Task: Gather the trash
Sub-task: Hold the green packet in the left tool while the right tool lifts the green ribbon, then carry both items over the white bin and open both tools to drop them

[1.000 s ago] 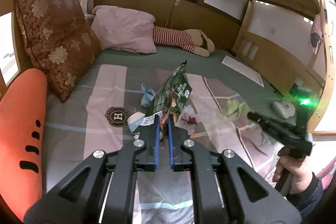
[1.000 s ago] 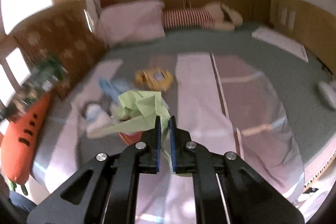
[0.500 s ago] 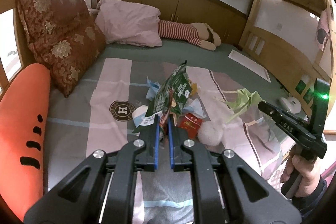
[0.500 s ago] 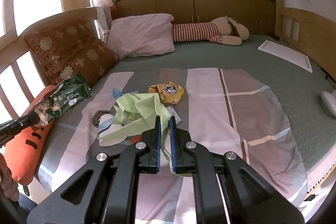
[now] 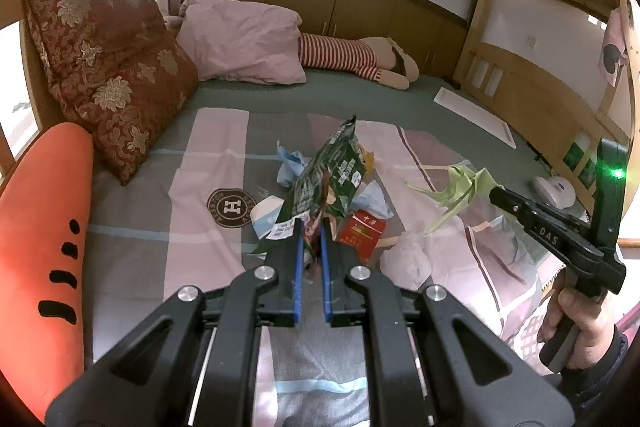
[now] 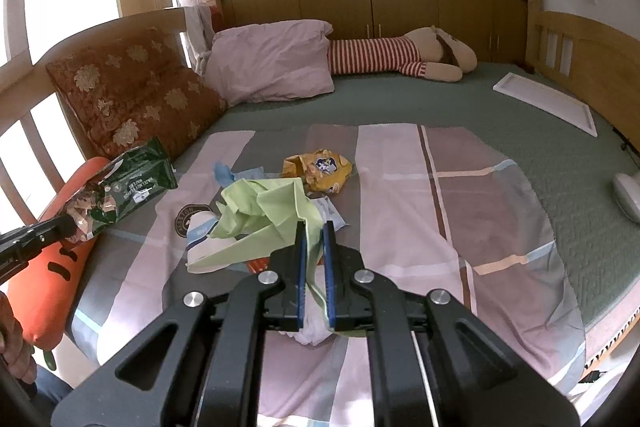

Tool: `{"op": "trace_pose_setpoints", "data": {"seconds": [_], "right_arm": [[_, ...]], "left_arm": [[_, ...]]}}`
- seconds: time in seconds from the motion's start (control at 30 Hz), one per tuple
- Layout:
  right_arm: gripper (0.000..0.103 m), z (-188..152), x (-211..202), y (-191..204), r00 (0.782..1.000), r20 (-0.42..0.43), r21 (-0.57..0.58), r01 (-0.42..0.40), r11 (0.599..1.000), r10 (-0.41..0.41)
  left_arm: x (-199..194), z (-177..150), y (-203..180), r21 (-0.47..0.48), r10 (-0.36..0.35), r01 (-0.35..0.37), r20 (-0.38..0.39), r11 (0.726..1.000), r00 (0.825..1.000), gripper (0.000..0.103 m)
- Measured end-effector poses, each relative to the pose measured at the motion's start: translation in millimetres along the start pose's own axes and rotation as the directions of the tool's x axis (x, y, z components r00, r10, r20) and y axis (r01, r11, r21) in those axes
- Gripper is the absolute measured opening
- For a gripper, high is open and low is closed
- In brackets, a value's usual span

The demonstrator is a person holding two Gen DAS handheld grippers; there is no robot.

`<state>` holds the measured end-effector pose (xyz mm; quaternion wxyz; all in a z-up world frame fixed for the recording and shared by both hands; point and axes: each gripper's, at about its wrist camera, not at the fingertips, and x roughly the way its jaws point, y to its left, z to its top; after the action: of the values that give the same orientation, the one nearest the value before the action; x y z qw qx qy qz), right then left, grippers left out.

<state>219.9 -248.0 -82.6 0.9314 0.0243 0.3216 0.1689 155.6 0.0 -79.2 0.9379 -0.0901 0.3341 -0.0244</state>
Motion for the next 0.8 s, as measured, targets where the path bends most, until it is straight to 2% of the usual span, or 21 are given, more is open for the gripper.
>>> {"op": "trace_pose_setpoints", "data": {"seconds": [0.17, 0.3, 0.37, 0.43, 0.53, 0.63, 0.7, 0.77, 0.8], "right_arm": [[0.008, -1.0, -0.9, -1.5, 1.0, 0.005, 0.002, 0.003, 1.0, -0.003], [0.008, -3.1, -20.6, -15.4, 0.997, 0.066, 0.042, 0.027, 0.999, -0.03], [0.008, -8.8, -41.5, -32.6, 0.994, 0.098, 0.097, 0.036, 0.995, -0.046], [0.008, -20.8, -76.5, -54.7, 0.988, 0.14, 0.164, 0.046, 0.985, -0.069], [0.009, -51.4, -135.8, -81.4, 0.974, 0.17, 0.202, 0.115, 0.973, -0.15], [0.009, -87.8, -187.7, -108.7, 0.961, 0.143, 0.22, 0.204, 0.954, -0.238], [0.009, -110.3, -214.2, -125.7, 0.948, 0.113, 0.234, 0.266, 0.935, -0.298], [0.009, -134.5, -238.8, -144.8, 0.929, 0.081, 0.259, 0.329, 0.908, -0.36], [0.009, -149.5, -251.7, -159.2, 0.916, 0.063, 0.288, 0.364, 0.886, -0.396]], "left_arm": [[1.4, -0.6, -1.4, 0.004, 0.001, -0.001, -0.006, 1.0, 1.0, 0.008], [7.8, -2.9, -6.0, 0.023, -0.015, 0.015, -0.018, 1.0, 1.0, 0.008], [10.5, -4.8, -11.8, 0.041, -0.039, 0.04, -0.022, 0.998, 0.999, 0.008], [11.8, -8.3, -22.8, 0.069, -0.092, 0.095, -0.033, 0.993, 0.995, 0.008], [12.5, -14.7, -43.2, 0.122, -0.165, 0.17, -0.052, 0.978, 0.985, 0.008], [14.9, -22.1, -75.3, 0.158, -0.273, 0.29, -0.12, 0.944, 0.954, 0.008], [10.4, -30.1, -110.0, 0.208, -0.334, 0.363, -0.164, 0.908, 0.928, 0.008], [3.8, -40.5, -150.0, 0.267, -0.39, 0.437, -0.211, 0.859, 0.896, 0.008], [1.5, -46.5, -172.9, 0.283, -0.423, 0.482, -0.245, 0.829, 0.872, 0.008]]}}
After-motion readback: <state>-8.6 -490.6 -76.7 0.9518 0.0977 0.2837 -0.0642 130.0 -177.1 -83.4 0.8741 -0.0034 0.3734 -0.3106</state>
